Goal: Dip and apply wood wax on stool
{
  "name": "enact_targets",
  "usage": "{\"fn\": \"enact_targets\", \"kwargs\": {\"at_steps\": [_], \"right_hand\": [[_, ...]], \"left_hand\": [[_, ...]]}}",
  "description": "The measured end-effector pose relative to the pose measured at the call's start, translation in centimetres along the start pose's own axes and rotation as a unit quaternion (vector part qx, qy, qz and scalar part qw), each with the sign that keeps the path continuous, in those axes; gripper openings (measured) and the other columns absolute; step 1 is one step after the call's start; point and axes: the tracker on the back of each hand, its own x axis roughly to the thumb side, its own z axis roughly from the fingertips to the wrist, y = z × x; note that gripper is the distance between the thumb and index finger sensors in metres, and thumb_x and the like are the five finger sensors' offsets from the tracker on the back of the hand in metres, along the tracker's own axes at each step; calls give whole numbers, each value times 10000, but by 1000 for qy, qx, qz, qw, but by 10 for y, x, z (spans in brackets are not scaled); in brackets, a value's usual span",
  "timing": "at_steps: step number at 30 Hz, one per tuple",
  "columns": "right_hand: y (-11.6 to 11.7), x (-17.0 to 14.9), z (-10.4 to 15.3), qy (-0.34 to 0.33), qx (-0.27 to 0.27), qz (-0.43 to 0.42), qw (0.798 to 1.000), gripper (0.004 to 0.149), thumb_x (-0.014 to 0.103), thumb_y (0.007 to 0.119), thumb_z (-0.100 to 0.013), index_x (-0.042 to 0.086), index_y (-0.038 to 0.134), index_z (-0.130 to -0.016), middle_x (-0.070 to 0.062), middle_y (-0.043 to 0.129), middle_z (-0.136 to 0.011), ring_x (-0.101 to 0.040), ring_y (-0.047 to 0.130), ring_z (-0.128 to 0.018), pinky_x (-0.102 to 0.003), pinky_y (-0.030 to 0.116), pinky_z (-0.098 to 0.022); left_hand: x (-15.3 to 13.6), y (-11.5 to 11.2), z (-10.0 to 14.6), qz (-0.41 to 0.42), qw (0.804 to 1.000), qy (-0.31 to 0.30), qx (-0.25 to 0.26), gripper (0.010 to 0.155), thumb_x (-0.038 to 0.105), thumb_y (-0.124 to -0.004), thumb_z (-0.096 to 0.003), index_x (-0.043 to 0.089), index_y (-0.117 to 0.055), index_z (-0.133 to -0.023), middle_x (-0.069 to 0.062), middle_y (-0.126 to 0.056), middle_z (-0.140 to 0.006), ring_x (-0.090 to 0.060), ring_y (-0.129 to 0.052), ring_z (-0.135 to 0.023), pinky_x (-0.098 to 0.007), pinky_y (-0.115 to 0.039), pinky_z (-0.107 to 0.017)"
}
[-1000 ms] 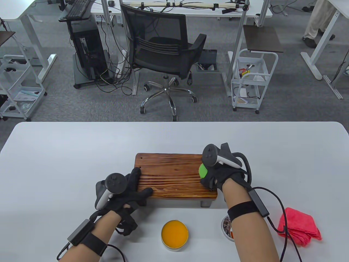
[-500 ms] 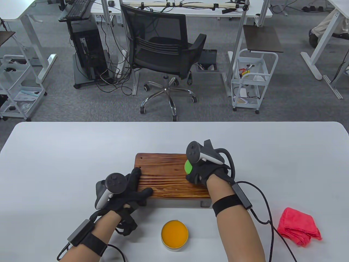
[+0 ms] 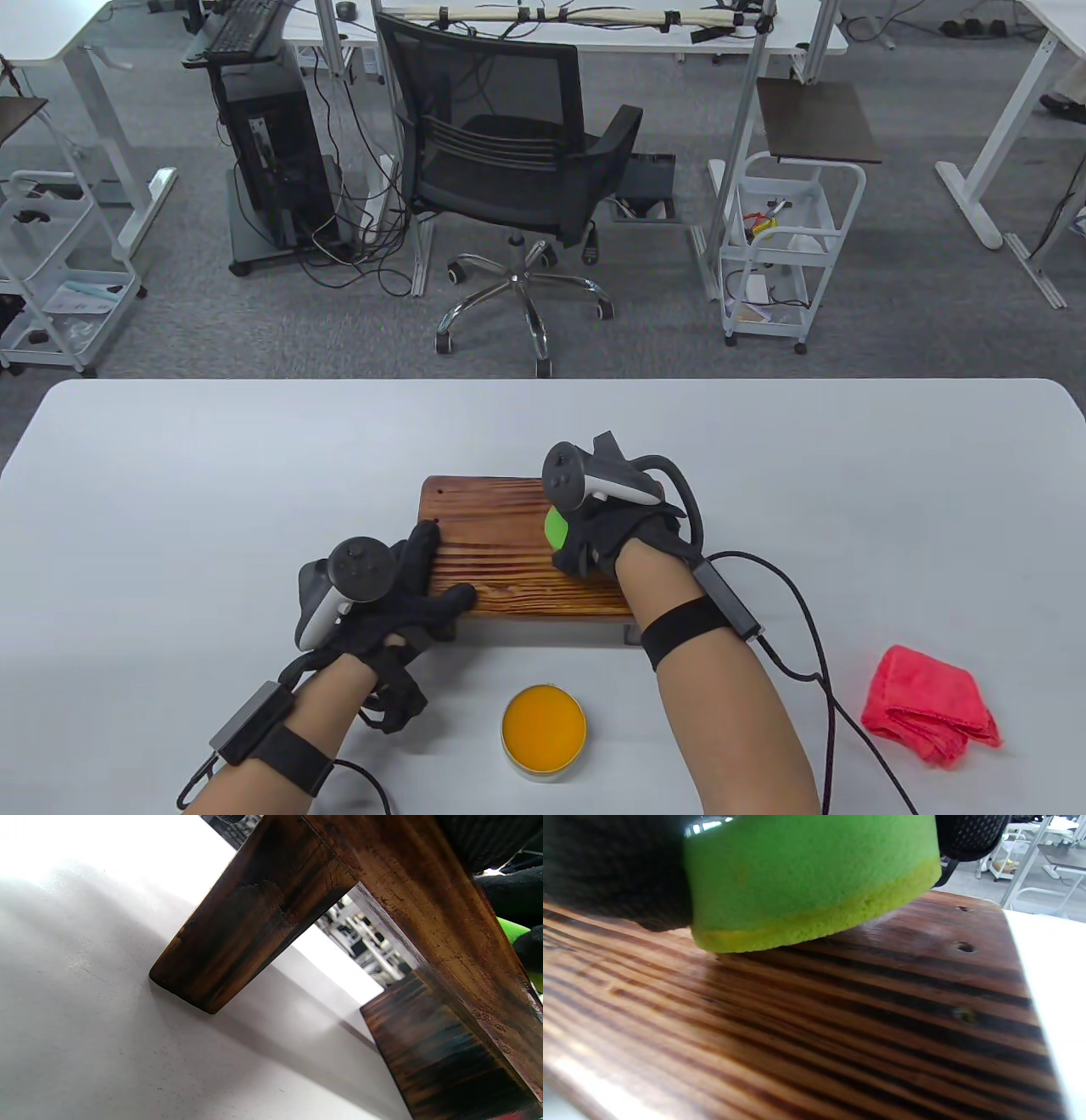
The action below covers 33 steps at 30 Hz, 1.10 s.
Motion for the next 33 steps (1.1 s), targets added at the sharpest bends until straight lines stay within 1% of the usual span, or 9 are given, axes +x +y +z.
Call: {"fn": "enact_targets", "kwargs": {"at_steps": [4,8,12,15,19,22,25,29,33], "right_hand": [[-3,8,-12,16,-15,1,1000,933,652,932,-346,283,535,-1105,-192,463,-1138,-523,611,-886,-608,646,-624],[-3,26,-11,-24,-9,4,1000,934,647,932,-344,282,531,-1105,-192,461,-1137,-525,609,-887,-610,647,-626],[-8,21,-13,-8,5,4,1000,931,650,940,-342,288,549,-1106,-184,475,-1141,-518,618,-890,-605,650,-627],[-8,32,-23,-2,-16,4,1000,930,650,934,-346,286,539,-1104,-191,463,-1139,-523,611,-885,-607,646,-624],[-7,51,-20,-45,-7,9,999,931,644,937,-341,288,537,-1103,-187,461,-1138,-522,609,-888,-609,647,-627],[-11,47,-20,-37,8,12,999,924,649,943,-340,298,557,-1103,-177,478,-1142,-511,621,-892,-601,652,-628],[-12,58,-28,-30,-11,13,999,926,642,944,-345,289,548,-1104,-184,468,-1141,-521,609,-889,-607,643,-627],[-11,76,-27,-69,-9,15,997,926,640,939,-341,291,542,-1102,-185,463,-1138,-522,606,-891,-608,646,-629],[-17,70,-30,-37,-1,19,999,923,652,945,-344,294,566,-1105,-178,487,-1142,-512,623,-890,-603,648,-627]], "left_hand": [[0,0,0,0,1000,0,0,1093,791,-761,-438,365,-54,-1155,-233,-185,-1250,-599,-92,-1073,-822,-175,-685],[0,0,0,-1,1000,-1,-1,1093,790,-761,-439,365,-53,-1155,-233,-185,-1250,-600,-92,-1071,-822,-174,-686],[0,0,-1,0,1000,0,-1,1093,790,-761,-438,366,-52,-1155,-236,-187,-1250,-598,-93,-1073,-822,-175,-685],[0,0,-1,2,1000,-1,-2,1093,789,-763,-439,367,-51,-1154,-233,-185,-1250,-599,-91,-1072,-822,-173,-686],[0,0,-1,1,1000,-1,-2,1093,788,-763,-437,368,-54,-1154,-231,-187,-1251,-599,-92,-1072,-823,-175,-685],[0,0,-1,2,1000,-1,-2,1093,789,-763,-438,368,-53,-1155,-235,-187,-1250,-599,-91,-1072,-822,-174,-686],[0,0,-1,2,1000,0,-2,1091,789,-762,-439,369,-53,-1154,-233,-186,-1250,-599,-91,-1072,-822,-174,-686],[0,0,-1,1,1000,-1,-3,1091,789,-762,-439,370,-52,-1154,-234,-187,-1250,-599,-92,-1071,-822,-175,-686],[-1,0,-1,2,1000,-1,-3,1091,789,-761,-439,370,-51,-1154,-233,-187,-1250,-598,-90,-1073,-822,-175,-686]]}}
